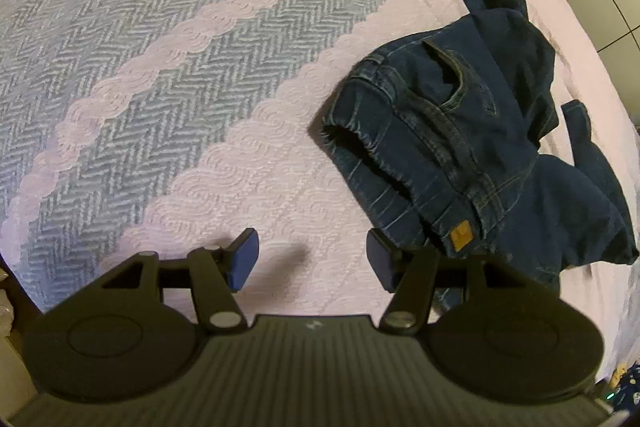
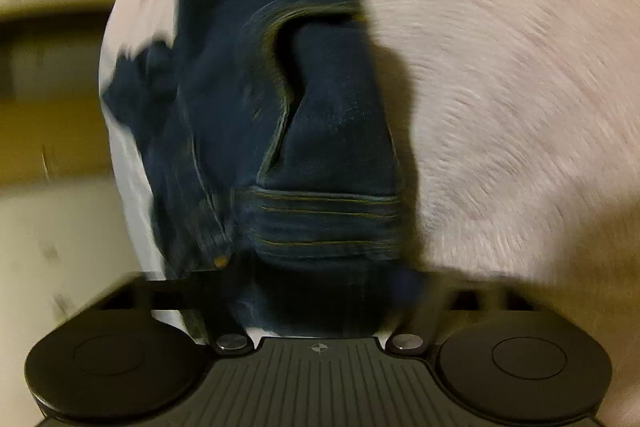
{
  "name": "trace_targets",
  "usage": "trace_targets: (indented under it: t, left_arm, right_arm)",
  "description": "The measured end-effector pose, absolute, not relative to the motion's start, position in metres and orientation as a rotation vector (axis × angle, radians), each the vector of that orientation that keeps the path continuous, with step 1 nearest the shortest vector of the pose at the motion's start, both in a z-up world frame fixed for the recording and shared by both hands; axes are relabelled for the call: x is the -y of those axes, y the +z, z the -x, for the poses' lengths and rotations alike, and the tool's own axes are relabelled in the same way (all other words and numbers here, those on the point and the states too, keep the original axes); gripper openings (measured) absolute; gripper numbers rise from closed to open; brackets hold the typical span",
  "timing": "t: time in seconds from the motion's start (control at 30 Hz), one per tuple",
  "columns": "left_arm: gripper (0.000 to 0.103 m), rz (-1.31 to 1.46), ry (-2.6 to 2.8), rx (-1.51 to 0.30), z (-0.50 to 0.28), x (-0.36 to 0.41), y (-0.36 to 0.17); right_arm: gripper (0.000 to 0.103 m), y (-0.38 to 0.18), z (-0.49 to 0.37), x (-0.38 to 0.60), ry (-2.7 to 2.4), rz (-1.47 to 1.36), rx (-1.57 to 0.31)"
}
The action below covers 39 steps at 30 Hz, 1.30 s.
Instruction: Fold clothes
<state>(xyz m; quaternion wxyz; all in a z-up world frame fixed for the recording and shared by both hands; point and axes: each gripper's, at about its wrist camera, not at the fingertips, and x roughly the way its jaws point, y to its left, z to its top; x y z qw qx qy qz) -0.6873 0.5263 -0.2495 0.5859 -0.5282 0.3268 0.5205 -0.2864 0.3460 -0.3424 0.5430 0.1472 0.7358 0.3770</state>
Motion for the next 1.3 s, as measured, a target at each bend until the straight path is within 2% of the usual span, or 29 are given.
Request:
trace_targets:
  t: [0.03, 0.07, 0.17, 0.3, 0.33, 0.4, 0.43, 0.47, 0.5, 0.57, 0.63, 0.77, 0.83, 0.87, 0.9, 0.93, 0.97, 1.0, 1.07, 1.2, 1.3]
  left_arm:
    - [0.055, 1.231, 1.215, -0.767, 0.687, -0.526, -0.25]
    - [0.055, 1.234, 1.21, -0.768, 0.686, -0.526, -0.249]
    - [0.055, 1.263, 1.157, -0.739, 0.685, -0.523, -0.245]
    - [0.057, 1.298, 1.073, -0.703, 0.679, -0.506, -0.246]
    - [0.058, 1.301, 1.05, -0.705, 0.675, -0.501, -0.249]
    - [0.058, 1.326, 1.006, -0.721, 0.664, -0.494, -0.26]
    - [0.058, 1.342, 0.985, -0.73, 0.658, -0.492, -0.266]
    - [0.058, 1.354, 0.96, -0.739, 0.652, -0.489, -0.272]
    - [0.058, 1.358, 0.928, -0.746, 0.643, -0.486, -0.277]
    - [0.059, 1.333, 0.894, -0.767, 0.629, -0.482, -0.284]
    - [0.067, 1.314, 0.88, -0.764, 0.619, -0.479, -0.289]
    - [0.067, 1.334, 0.851, -0.735, 0.606, -0.481, -0.304]
    - [0.056, 1.353, 0.833, -0.711, 0.598, -0.481, -0.309]
    - [0.035, 1.36, 0.819, -0.698, 0.595, -0.481, -0.311]
    - [0.028, 1.355, 0.797, -0.685, 0.592, -0.48, -0.309]
    - [0.023, 1.333, 0.779, -0.675, 0.59, -0.479, -0.305]
    - [0.012, 1.312, 0.758, -0.659, 0.589, -0.477, -0.299]
    - [0.009, 1.296, 0.73, -0.632, 0.591, -0.474, -0.289]
    - [0.006, 1.286, 0.684, -0.548, 0.601, -0.469, -0.267]
    - [0.006, 1.261, 0.665, -0.403, 0.623, -0.47, -0.209]
    - [0.006, 1.223, 0.685, -0.325, 0.631, -0.5, -0.161]
  right_arm:
    - [0.023, -0.335, 0.279, -0.345, 0.923, -0.327, -1.756]
    - [0.012, -0.328, 0.272, -0.344, 0.951, -0.305, -1.764]
    - [0.009, -0.313, 0.243, -0.321, 0.951, -0.272, -1.727]
    - [0.01, -0.296, 0.199, -0.282, 0.907, -0.245, -1.644]
    - [0.014, -0.291, 0.188, -0.272, 0.896, -0.239, -1.624]
    - [0.03, -0.283, 0.166, -0.253, 0.874, -0.226, -1.582]
    - [0.05, -0.278, 0.155, -0.243, 0.864, -0.219, -1.562]
    - [0.077, -0.274, 0.144, -0.233, 0.853, -0.212, -1.541]
    - [0.083, -0.27, 0.133, -0.223, 0.842, -0.206, -1.52]
    - [0.084, -0.274, 0.125, -0.213, 0.819, -0.24, -1.503]
    - [0.084, -0.288, 0.13, -0.211, 0.815, -0.33, -1.533]
    - [0.084, -0.307, 0.135, -0.225, 0.828, -0.285, -1.54]
    - [0.084, -0.314, 0.138, -0.235, 0.837, -0.252, -1.545]
    - [0.076, -0.316, 0.139, -0.238, 0.841, -0.248, -1.547]
    - [0.058, -0.314, 0.14, -0.239, 0.851, -0.27, -1.545]
    - [0.035, -0.312, 0.139, -0.239, 0.857, -0.285, -1.549]
    - [0.027, -0.306, 0.137, -0.24, 0.856, -0.277, -1.556]
    - [0.016, -0.297, 0.136, -0.242, 0.886, -0.275, -1.547]
    - [0.011, -0.271, 0.134, -0.246, 0.961, -0.268, -1.519]
    - [0.01, -0.191, 0.131, -0.268, 1.144, -0.245, -1.431]
    - [0.009, -0.126, 0.125, -0.324, 1.236, -0.194, -1.369]
